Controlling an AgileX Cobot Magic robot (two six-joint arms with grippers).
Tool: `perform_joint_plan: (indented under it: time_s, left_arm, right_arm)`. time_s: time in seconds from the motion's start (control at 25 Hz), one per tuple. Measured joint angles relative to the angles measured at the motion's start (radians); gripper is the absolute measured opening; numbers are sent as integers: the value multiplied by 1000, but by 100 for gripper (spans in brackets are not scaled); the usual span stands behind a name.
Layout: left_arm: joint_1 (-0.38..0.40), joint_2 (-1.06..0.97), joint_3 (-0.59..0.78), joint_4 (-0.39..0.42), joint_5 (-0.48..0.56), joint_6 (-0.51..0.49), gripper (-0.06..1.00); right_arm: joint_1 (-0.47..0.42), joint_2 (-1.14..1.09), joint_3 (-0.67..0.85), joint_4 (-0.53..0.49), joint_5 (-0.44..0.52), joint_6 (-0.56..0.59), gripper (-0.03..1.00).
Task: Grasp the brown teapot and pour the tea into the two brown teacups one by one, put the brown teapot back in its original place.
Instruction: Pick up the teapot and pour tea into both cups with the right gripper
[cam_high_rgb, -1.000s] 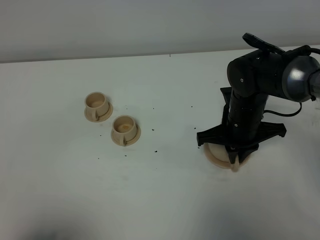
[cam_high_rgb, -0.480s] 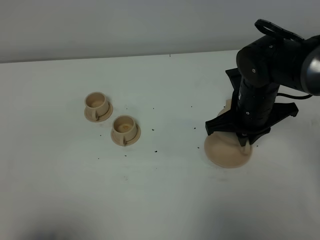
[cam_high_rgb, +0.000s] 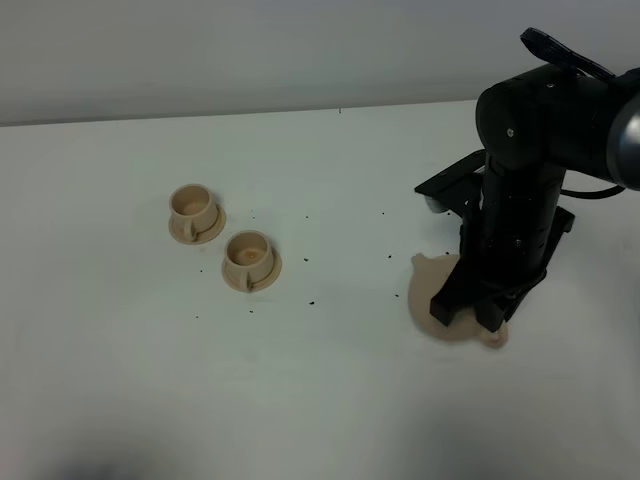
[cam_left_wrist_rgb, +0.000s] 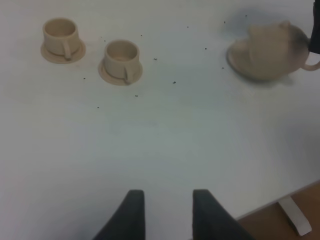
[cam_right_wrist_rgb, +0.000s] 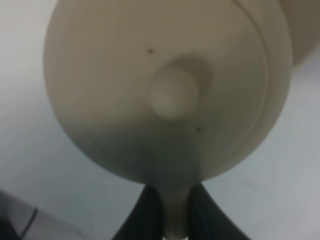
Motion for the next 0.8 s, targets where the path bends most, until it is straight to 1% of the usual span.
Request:
perform_joint_plan:
  time_s: [0.08, 0.12, 0.32, 0.48, 0.56, 0.68, 0.8]
  left_arm:
    - [0, 0, 0, 0, 0, 0, 26]
    - [0, 0, 0, 0, 0, 0, 26]
    - [0, 0, 0, 0, 0, 0, 26]
    - [0, 0, 0, 0, 0, 0, 26]
    - [0, 0, 0, 0, 0, 0, 26]
    - [0, 0, 0, 0, 0, 0, 26]
    - [0, 0, 0, 0, 0, 0, 26]
  right_arm:
    - [0, 0, 0, 33, 7, -116, 11]
    - [0, 0, 0, 43, 4, -157, 11]
    - [0, -13, 0, 48, -2, -380, 11]
    - [0, -23, 0, 52, -4, -598, 11]
    - [0, -23, 0, 63, -15, -675, 11]
    - [0, -23, 0, 66, -50, -730, 11]
    - [0, -23, 0, 66, -61, -728, 11]
